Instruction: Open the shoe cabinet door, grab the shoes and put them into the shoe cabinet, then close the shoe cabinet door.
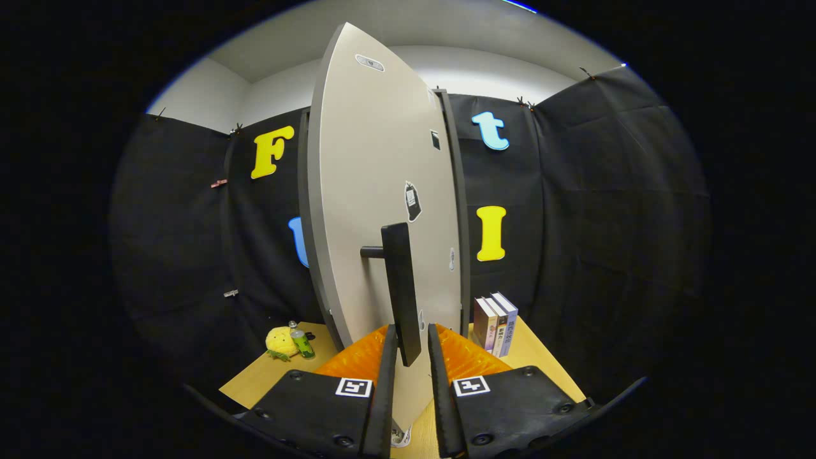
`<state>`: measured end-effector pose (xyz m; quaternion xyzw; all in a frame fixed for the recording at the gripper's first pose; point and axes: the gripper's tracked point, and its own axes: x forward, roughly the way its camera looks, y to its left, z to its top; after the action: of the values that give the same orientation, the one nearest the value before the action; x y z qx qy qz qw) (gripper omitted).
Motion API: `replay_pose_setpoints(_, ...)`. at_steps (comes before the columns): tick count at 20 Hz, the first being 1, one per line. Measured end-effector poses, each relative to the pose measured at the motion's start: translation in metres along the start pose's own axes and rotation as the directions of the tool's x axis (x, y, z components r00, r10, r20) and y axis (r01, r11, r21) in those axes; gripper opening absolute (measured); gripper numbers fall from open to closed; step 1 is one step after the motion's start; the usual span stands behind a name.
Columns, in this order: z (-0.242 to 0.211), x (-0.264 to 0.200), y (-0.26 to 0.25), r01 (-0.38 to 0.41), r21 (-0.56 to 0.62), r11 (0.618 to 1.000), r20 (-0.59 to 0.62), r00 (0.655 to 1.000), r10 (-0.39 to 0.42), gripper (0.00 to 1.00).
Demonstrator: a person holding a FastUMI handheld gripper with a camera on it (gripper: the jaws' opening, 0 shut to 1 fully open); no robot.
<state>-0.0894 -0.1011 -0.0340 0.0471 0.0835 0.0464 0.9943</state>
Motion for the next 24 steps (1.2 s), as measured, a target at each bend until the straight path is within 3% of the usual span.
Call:
replay_pose_setpoints(6,0.020,-0.055,-0.023,0.055,-0.043,0.998,0.083,0.995,-0.052,0.28)
replay_pose_setpoints(11,0.004,-0.062,-0.004,0.016,-0.055,0.998,0.075,0.997,-0.012,0.26)
replay_pose_setpoints(18,-0.093,-0.029,0.060,-0.104,-0.088,0.991,-0.102,0.990,0.094,0.27)
replay_pose_setpoints(24,-0.213,0.013,0.084,-0.096,-0.089,0.991,-0.308,0.949,0.065,0.27)
